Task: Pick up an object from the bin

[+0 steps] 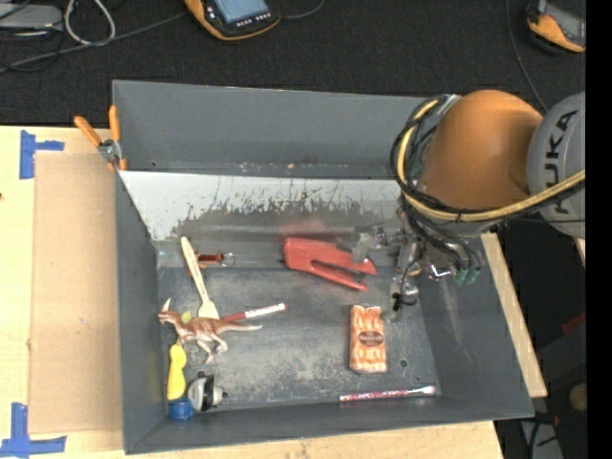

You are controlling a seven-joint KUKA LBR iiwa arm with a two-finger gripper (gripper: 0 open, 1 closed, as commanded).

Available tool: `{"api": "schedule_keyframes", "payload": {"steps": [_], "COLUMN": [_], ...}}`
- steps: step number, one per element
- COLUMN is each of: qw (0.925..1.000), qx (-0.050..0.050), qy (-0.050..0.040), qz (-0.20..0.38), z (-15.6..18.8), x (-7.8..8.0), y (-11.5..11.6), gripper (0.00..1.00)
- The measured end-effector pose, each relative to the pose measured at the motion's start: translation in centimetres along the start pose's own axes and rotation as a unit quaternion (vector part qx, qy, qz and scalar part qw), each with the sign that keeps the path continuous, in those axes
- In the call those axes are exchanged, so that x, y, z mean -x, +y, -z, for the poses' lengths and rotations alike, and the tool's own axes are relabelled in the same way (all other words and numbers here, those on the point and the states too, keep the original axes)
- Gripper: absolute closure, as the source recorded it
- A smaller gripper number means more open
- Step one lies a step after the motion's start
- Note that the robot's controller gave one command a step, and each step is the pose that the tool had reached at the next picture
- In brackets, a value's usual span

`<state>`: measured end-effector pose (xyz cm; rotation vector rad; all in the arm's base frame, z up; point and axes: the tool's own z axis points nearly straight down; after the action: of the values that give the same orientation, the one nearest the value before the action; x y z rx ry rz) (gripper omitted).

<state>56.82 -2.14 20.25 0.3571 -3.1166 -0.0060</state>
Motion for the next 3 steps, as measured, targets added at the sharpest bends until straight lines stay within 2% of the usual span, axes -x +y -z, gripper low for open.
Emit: {"api": "schedule_keyframes", "payload": {"steps": [1, 2, 3], "qw": [0.9999, 0.9994, 0.9829], "qx": [0.0, 0.002, 0.0], "qy": [-0.0038, -0.0037, -0.0045], "qz": [0.013, 0.033, 0.184], "z": [-2.4, -3.3, -10.4], "x": [-1.4, -1.9, -3.6], "y": [2.1, 1.7, 0.4], "gripper": [0.0, 0.0, 0.0]}}
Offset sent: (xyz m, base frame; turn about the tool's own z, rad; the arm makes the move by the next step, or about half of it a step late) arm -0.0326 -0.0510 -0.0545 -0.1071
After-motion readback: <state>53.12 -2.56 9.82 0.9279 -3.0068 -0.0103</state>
